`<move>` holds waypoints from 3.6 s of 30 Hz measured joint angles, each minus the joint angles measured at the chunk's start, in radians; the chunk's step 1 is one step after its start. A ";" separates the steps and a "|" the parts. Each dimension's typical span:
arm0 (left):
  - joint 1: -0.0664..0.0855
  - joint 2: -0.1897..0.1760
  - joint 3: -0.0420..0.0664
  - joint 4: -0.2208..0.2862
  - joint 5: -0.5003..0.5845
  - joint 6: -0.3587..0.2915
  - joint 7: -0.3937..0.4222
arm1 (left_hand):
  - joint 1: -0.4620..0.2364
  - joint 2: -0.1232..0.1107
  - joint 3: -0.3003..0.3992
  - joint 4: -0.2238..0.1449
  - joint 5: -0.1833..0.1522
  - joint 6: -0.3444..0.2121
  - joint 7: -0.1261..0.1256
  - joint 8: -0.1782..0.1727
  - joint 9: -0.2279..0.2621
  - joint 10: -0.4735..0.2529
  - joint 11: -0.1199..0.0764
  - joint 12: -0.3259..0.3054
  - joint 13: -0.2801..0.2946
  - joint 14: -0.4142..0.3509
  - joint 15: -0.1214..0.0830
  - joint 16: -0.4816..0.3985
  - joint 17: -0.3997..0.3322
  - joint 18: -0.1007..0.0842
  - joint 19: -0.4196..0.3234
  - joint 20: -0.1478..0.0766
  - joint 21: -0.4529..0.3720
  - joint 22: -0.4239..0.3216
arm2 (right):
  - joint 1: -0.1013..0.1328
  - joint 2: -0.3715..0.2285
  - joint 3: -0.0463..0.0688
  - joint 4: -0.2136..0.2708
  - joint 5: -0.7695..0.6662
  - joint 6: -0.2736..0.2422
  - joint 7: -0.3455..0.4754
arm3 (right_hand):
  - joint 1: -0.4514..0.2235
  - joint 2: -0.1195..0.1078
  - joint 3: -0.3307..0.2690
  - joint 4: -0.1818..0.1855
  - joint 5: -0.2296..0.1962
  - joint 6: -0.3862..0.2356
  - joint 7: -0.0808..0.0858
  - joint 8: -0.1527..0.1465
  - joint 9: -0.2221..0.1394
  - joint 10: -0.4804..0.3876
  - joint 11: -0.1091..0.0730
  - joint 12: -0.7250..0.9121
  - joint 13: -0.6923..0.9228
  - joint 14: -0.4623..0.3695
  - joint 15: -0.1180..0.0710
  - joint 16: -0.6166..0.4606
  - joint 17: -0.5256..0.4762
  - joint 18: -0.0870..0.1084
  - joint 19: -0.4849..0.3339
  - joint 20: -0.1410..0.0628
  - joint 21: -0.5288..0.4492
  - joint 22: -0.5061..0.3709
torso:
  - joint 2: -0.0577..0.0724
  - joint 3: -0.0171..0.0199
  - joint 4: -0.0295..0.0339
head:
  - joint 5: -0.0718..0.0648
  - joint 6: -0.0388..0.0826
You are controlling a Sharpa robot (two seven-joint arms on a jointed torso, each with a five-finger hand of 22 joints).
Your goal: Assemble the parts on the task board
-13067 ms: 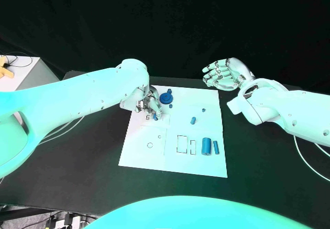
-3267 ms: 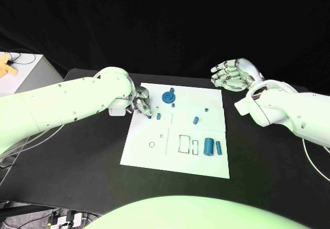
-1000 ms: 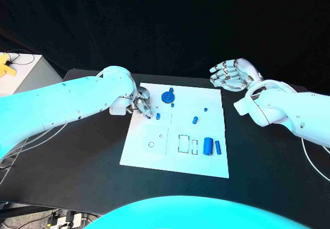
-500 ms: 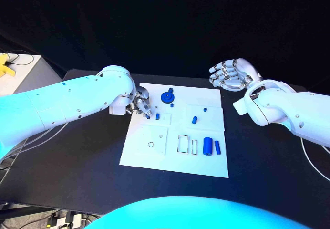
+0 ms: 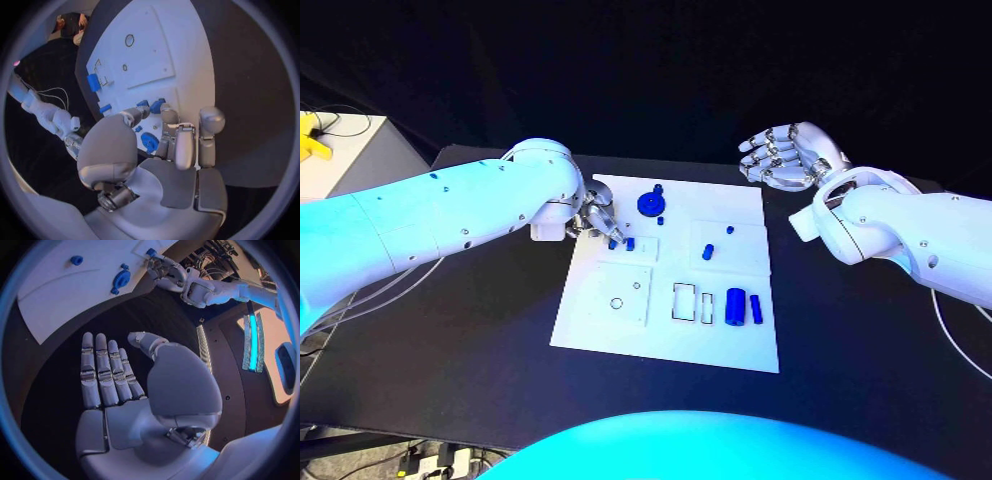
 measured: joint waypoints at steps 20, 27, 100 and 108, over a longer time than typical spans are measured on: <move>0.000 -0.011 0.000 0.000 -0.010 -0.004 0.003 | 0.062 0.022 -0.047 0.021 0.000 0.005 -0.005 0.000 0.003 -0.004 0.004 0.000 0.000 0.000 0.000 0.000 0.000 0.000 0.000 0.000 -0.003 -0.001 | 0.000 -0.002 0.000 0.000 0.000 0.001 0.000 | 0.000 0.000 0.000 0.000 0.000 0.000 0.000 0.000 -0.001 0.000 0.000 0.000 0.000 0.000 0.000 0.000 -0.001 0.000 0.000 0.000 0.000 -0.002 | 0.000 -0.0007 -0.0001 | 0.000 0.000; 0.000 -0.014 0.000 0.002 -0.012 0.000 0.003 | 0.117 0.052 -0.047 0.021 0.003 0.009 -0.009 -0.005 0.003 -0.004 0.004 0.000 0.002 0.000 0.000 0.000 0.000 0.000 0.000 0.000 -0.004 -0.001 | 0.000 -0.002 0.000 -0.001 0.000 0.001 0.000 | 0.000 0.000 0.000 0.000 0.000 0.000 0.000 0.000 -0.001 0.000 0.000 0.000 0.000 0.000 0.000 0.000 -0.001 0.000 0.000 0.000 0.000 -0.002 | 0.000 -0.0007 -0.0002 | 0.001 0.000; -0.023 0.063 0.005 -0.031 -0.188 -0.496 0.584 | 0.447 0.008 -0.062 -0.121 -0.017 -0.195 0.095 -0.190 -0.373 -0.496 0.135 -0.348 -0.444 -0.445 0.112 -0.395 -0.631 0.032 -0.337 0.098 -0.296 -0.337 | -0.005 0.008 0.000 -0.017 0.016 0.001 0.012 | -0.004 0.004 0.003 -0.003 0.000 0.000 0.000 0.004 -0.003 0.000 0.000 0.000 0.001 0.000 0.000 -0.004 -0.003 0.000 0.000 0.000 0.000 -0.009 | 0.002 -0.0001 -0.0014 | -0.021 0.028; -0.024 0.103 -0.003 -0.078 -0.344 -0.465 0.588 | 0.419 -0.020 -0.085 -0.129 -0.026 -0.174 0.074 -0.220 -0.421 -0.521 0.129 -0.386 -0.484 -0.429 0.107 -0.374 -0.651 0.032 -0.337 0.098 -0.292 -0.339 | -0.005 0.011 0.000 -0.017 0.016 0.001 0.012 | -0.004 0.004 0.003 -0.003 0.000 0.000 0.000 0.004 -0.003 0.000 0.000 0.000 0.001 0.000 0.000 -0.004 -0.003 0.000 0.000 0.000 0.000 -0.011 | 0.003 -0.0001 -0.0011 | -0.023 0.030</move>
